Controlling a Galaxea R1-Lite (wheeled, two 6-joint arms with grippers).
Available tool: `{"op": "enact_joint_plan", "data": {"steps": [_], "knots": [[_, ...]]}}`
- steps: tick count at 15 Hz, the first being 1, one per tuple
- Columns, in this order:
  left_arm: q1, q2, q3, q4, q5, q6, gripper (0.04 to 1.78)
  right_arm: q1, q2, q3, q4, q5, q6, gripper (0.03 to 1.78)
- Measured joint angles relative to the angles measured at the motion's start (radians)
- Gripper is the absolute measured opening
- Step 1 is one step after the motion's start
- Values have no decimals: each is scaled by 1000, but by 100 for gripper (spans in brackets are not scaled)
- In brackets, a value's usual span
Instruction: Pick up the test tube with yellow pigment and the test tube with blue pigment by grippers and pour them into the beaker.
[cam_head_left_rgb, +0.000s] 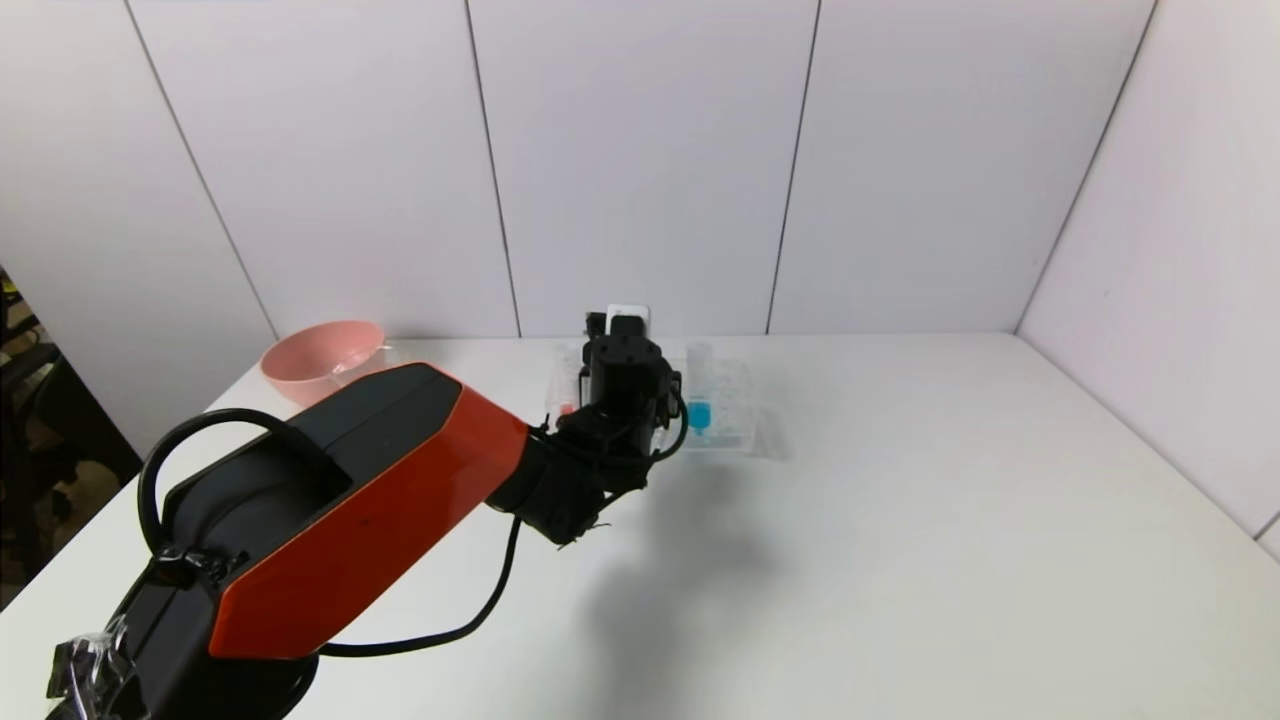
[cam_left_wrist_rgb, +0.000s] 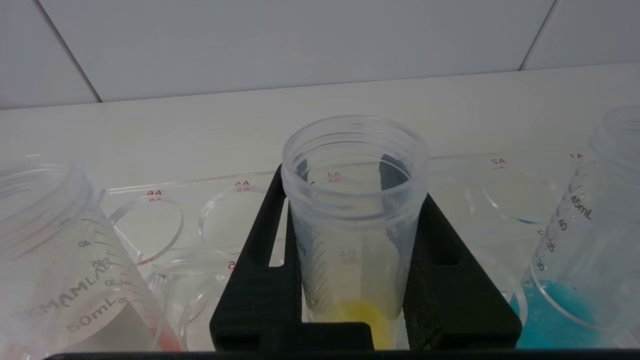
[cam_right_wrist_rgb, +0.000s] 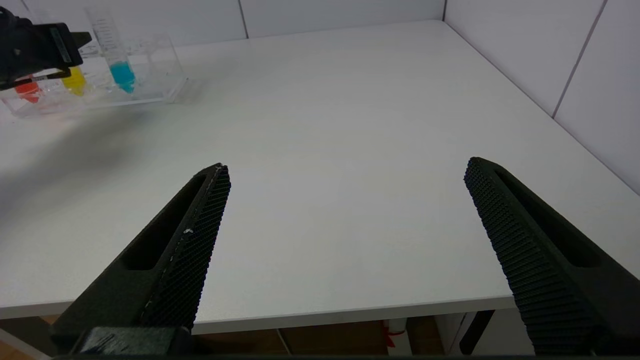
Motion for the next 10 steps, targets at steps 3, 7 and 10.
{"op": "enact_joint_plan", "data": {"steps": [3, 7, 10], "knots": [[-1, -37, -6, 38, 0, 0, 55, 0, 0, 0, 0, 0, 0, 171], [-3, -79, -10, 69, 1, 0, 55, 0, 0, 0, 0, 0, 0, 171], [-2, -107, -12, 99, 8, 4, 55, 0, 0, 0, 0, 0, 0, 171]]}}
